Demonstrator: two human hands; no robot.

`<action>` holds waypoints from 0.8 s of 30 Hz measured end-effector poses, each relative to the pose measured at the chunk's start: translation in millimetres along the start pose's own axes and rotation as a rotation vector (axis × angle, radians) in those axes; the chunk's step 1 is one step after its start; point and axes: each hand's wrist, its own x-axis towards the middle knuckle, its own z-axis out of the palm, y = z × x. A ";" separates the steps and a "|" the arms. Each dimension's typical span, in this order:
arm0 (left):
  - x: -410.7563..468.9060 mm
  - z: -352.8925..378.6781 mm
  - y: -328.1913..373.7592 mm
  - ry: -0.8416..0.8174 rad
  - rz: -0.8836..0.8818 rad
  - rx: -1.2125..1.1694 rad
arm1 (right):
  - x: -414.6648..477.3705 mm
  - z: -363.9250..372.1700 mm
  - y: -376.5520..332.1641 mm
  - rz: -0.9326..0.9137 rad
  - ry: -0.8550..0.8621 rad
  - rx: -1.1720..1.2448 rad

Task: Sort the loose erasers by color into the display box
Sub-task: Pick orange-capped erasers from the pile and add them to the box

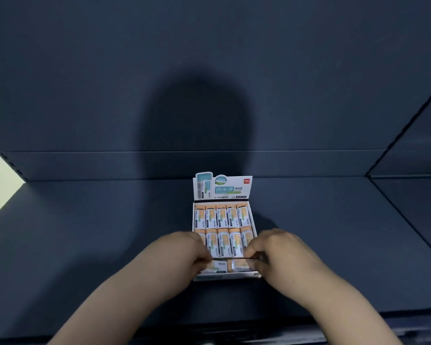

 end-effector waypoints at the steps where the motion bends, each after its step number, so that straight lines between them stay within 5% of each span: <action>1: 0.2 1.1 0.4 0.015 0.004 0.024 | -0.4 -0.4 0.2 0.004 -0.002 0.007; 24: 9.0 8.6 8.8 0.156 -0.051 0.086 | 10.5 -0.6 4.2 -0.008 0.008 0.092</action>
